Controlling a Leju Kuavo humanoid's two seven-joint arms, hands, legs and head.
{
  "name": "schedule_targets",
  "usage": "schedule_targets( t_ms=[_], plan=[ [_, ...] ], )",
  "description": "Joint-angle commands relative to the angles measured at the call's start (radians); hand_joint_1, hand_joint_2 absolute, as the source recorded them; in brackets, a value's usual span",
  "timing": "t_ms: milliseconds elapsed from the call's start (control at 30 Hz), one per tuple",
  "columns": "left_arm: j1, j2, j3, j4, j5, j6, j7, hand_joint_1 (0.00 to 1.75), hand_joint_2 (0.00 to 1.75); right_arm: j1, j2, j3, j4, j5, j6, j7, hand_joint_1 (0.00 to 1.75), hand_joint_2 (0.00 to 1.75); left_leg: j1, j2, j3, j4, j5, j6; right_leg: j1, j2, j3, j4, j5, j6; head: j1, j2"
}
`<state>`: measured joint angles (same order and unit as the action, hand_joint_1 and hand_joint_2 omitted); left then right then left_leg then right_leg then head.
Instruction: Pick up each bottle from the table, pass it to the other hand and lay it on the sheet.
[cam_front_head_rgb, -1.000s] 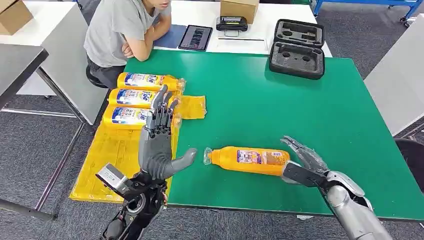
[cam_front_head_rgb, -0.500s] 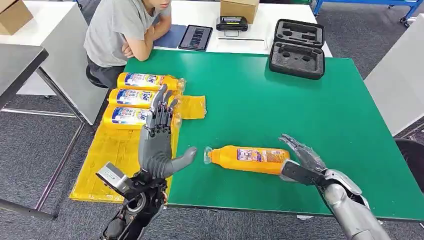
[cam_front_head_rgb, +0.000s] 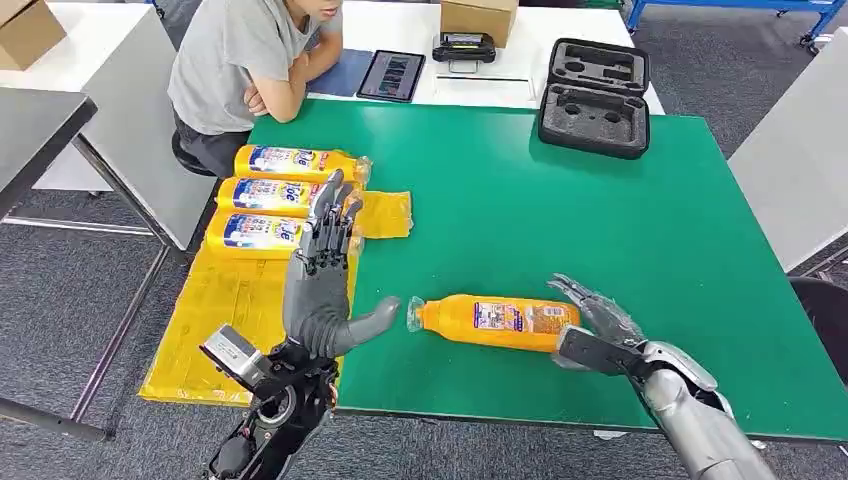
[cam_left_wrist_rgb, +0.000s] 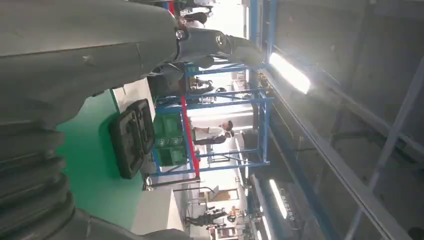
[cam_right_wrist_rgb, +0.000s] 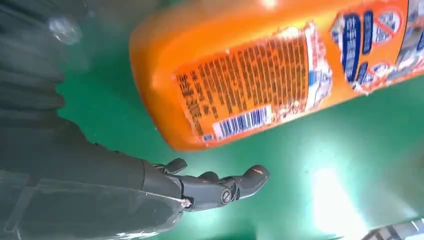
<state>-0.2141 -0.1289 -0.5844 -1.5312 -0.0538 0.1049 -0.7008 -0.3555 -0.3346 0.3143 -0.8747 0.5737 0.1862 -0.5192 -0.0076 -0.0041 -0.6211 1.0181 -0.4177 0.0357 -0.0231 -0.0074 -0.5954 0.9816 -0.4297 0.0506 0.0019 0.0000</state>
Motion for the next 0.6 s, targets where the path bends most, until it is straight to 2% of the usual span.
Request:
schedule_targets(
  t_ms=[33,67,200,233,300,600],
  plan=[
    [-0.038,0.011,-0.028,0.053,0.002,-0.001,0.003,0.00,1.75,-0.057,0.006,0.033,0.088,-0.015,0.042,-0.013,0.00,1.75,0.003,0.002,0.006,0.000,-0.003,-0.003,0.003,0.002,0.006,-0.001,-0.001,-0.004,0.000,0.000],
    [-0.038,0.011,-0.028,0.051,0.002,-0.001,0.003,0.00,1.75,-0.063,0.008,0.037,0.094,-0.017,0.048,-0.015,0.00,1.75,0.001,0.001,0.002,0.000,-0.001,-0.001,0.001,0.001,0.002,0.000,0.000,-0.002,0.000,0.000],
    [-0.040,0.011,-0.028,0.055,0.001,-0.009,0.003,0.00,1.75,-0.072,0.022,0.043,0.108,-0.017,0.045,-0.012,0.00,1.75,0.001,0.002,0.002,0.000,-0.001,-0.002,0.001,0.002,0.002,-0.001,0.000,-0.002,0.000,0.000],
    [-0.040,0.011,-0.028,0.055,0.001,-0.009,0.003,0.00,1.75,-0.072,0.022,0.043,0.108,-0.017,0.045,-0.012,0.00,1.75,0.003,0.003,0.007,0.000,-0.003,-0.004,0.003,0.003,0.006,-0.001,-0.001,-0.004,0.000,0.000],
    [-0.040,0.011,-0.028,0.055,0.001,-0.009,0.003,0.00,1.75,-0.072,0.022,0.043,0.108,-0.017,0.045,-0.012,0.00,1.75,0.001,0.001,0.003,0.000,-0.001,-0.002,0.001,0.001,0.003,-0.001,0.000,-0.002,0.000,0.000],
    [-0.043,0.011,-0.036,0.057,0.003,-0.007,0.003,0.00,1.75,-0.081,0.031,0.051,0.112,-0.011,0.035,-0.003,0.00,1.75,0.001,0.001,0.003,-0.001,-0.001,-0.002,0.001,0.001,0.003,-0.001,0.000,-0.002,0.000,0.000]
  ],
)
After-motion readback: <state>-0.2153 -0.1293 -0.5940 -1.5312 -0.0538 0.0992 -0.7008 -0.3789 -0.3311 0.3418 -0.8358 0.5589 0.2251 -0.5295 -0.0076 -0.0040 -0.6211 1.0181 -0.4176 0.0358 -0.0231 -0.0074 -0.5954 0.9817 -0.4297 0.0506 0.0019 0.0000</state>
